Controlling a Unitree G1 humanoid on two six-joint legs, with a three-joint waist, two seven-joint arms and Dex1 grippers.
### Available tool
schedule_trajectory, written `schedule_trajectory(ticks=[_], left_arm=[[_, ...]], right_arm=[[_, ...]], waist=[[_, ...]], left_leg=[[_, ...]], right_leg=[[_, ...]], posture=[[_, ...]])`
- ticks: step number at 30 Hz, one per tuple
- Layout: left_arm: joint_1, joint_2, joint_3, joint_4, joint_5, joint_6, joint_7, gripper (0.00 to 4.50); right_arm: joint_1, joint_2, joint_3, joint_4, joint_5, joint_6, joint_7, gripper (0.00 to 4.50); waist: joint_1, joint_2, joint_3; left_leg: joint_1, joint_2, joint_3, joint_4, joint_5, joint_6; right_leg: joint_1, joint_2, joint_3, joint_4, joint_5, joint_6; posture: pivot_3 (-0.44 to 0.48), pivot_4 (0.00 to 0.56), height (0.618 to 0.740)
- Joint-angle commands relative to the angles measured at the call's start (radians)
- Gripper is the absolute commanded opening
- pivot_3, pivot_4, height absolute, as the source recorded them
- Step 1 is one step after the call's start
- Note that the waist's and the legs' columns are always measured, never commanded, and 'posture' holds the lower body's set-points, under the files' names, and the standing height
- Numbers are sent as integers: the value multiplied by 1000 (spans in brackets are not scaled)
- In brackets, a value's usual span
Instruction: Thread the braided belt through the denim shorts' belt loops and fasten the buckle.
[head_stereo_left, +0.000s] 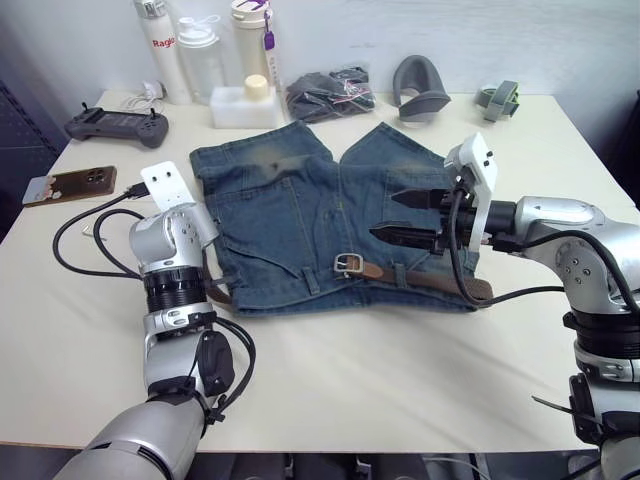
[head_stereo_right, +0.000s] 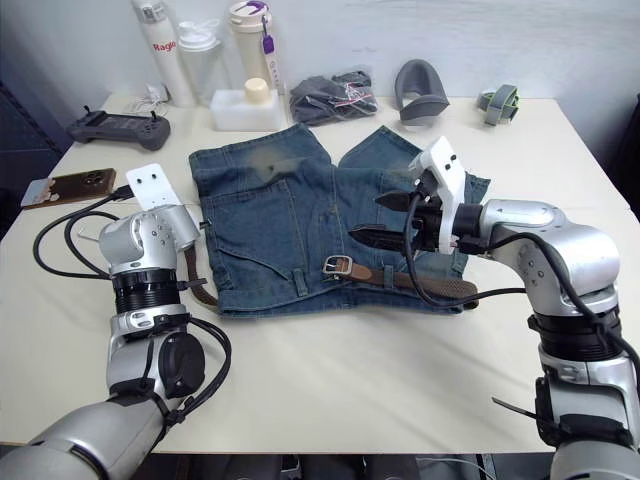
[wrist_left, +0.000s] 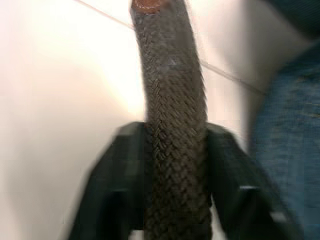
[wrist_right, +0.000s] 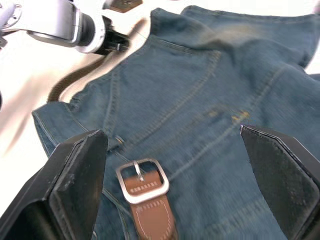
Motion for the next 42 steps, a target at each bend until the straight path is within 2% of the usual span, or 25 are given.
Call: schedule_trajectory(ticks=[1,3,5,7,9,11,12,15,17,20,23,27,36,39,42], left_arm=[[34,-18,-4,-61,77,-49,55,72],[47,-27,-25,-90,102,-83,53,72],[72,-8,-105,-144,154,-190,17,72],[90,32,-206,-189,179,-365,-107,72],[122,85,-335,-250,146,-609,-395,72],[158,163,-453,-284,134,-693,-638,72],[168,185,-476,-285,134,-701,-694,72],[196,247,-557,-274,98,-739,-936,72],[225,267,-593,-304,23,-762,-1122,72],[235,315,-642,-299,22,-825,-1299,72],[223,321,-640,-264,26,-847,-1360,72],[167,305,-640,-207,23,-848,-1423,72],[152,276,-644,-214,43,-853,-1468,72],[153,272,-632,-226,41,-841,-1463,0],[152,274,-617,-235,36,-830,-1460,0]], right_arm=[[-7,-21,-34,-15,-17,-29,-3,4500],[-8,-21,-32,-10,-24,-32,-2,4500],[-10,-22,-31,-4,-33,-38,-3,4500],[-14,-20,-31,1,-41,-45,-5,4500],[-17,-19,-28,4,-62,-71,-11,4500],[-18,-20,-11,-6,-110,-147,-7,4500],[-17,-21,-3,-10,-130,-179,-3,4500],[-19,-43,66,-18,-380,-519,-61,4500],[-28,-58,100,-26,-490,-669,-71,4500],[-27,-96,155,-41,-665,-882,-88,4500],[-31,-107,174,-21,-762,-1003,-104,4500],[26,-105,194,-65,-702,-972,10,4500],[33,-74,188,-35,-807,-878,-35,4500],[29,-70,193,-21,-816,-864,-21,3136],[25,-62,199,3,-831,-887,-23,1570]], waist=[[2,0,0],[6,0,0],[7,0,0],[10,-3,2],[17,-5,3],[23,-4,3],[26,-3,3],[22,2,3],[19,3,4],[7,3,6],[-2,4,7],[0,4,7],[1,4,7],[1,4,7],[1,4,7]], left_leg=[[0,0,0,0,1,-1],[0,0,0,0,1,-1],[0,0,0,0,1,-1],[-1,0,0,0,1,-1],[-2,0,-1,0,2,-3],[-3,0,-1,0,2,-3],[-3,-1,-1,0,2,-3],[-2,-2,-1,0,2,-3],[-2,-3,-1,-1,3,-1],[-3,-3,-2,-1,4,0],[-3,-3,-2,-1,5,1],[-3,-3,-2,0,6,2],[-4,-3,-3,0,6,3],[-4,-3,-3,0,6,3],[-3,-3,-3,0,6,3]], right_leg=[[0,0,0,0,0,0],[0,0,-1,0,0,-1],[0,0,-1,0,0,-1],[0,0,-1,0,0,-1],[-1,0,-2,0,1,-1],[-1,0,-3,-1,1,-2],[-1,0,-3,-2,1,-3],[0,-1,-3,-4,1,-3],[0,-1,-3,-4,1,-3],[-1,-1,-3,-3,1,-3],[-1,-1,-3,-2,1,-3],[-1,-1,-3,-1,1,-3],[0,-2,-3,-1,1,-3],[0,-2,-3,-1,1,-3],[-1,-2,-3,0,1,-3]], posture=[[0,150,649],[0,150,649],[0,150,649],[0,150,649],[0,150,649],[0,150,649],[0,150,649],[0,150,649],[0,150,649],[0,150,649],[0,150,649],[0,150,649],[0,150,649],[0,150,649],[0,150,649]])
